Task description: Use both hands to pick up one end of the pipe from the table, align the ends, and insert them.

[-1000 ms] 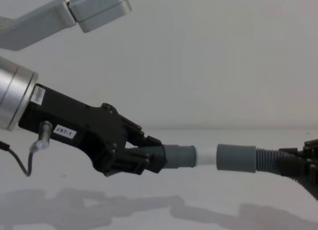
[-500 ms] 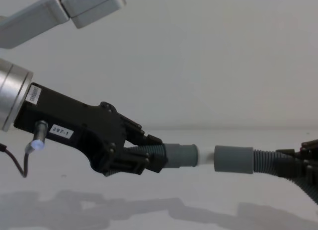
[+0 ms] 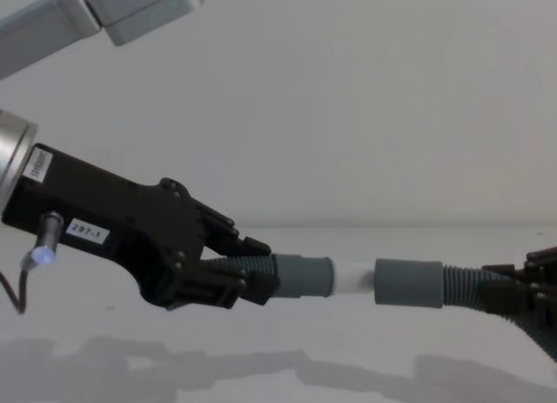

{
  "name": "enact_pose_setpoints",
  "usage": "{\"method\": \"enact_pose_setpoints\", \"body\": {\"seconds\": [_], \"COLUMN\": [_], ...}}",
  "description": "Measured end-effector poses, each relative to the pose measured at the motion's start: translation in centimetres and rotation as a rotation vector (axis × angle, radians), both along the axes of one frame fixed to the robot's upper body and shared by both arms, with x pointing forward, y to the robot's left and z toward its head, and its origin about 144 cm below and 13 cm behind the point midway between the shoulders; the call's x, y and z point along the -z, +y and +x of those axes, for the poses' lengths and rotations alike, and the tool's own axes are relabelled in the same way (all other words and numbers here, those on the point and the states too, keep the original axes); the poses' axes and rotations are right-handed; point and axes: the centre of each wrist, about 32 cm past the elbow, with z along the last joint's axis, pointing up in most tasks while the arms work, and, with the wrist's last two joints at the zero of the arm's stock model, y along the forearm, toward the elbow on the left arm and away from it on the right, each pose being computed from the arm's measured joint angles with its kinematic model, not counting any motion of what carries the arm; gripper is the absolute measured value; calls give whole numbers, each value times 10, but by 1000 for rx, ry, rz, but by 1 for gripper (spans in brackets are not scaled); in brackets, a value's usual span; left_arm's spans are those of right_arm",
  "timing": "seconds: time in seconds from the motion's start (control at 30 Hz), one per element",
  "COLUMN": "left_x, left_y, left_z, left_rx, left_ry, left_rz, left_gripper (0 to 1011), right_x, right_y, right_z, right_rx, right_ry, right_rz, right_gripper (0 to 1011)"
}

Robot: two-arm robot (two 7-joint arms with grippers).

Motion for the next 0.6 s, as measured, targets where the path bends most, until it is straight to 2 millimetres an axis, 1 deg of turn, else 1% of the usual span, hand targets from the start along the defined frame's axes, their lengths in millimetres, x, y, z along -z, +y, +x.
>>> {"method": "enact_pose_setpoints", "body": {"seconds": [0.6], "left_x": [0], "left_y": [3], "left_z": [-4], "left_rx": [-13], "left_ry": [-2], "left_rz": [5], "left_gripper": [333], "right_x": [0], "right_y": [2], "right_z": [1], "right_rx": [-3], "right_ry": [6], "right_rz": [0], "right_gripper": [136]}}
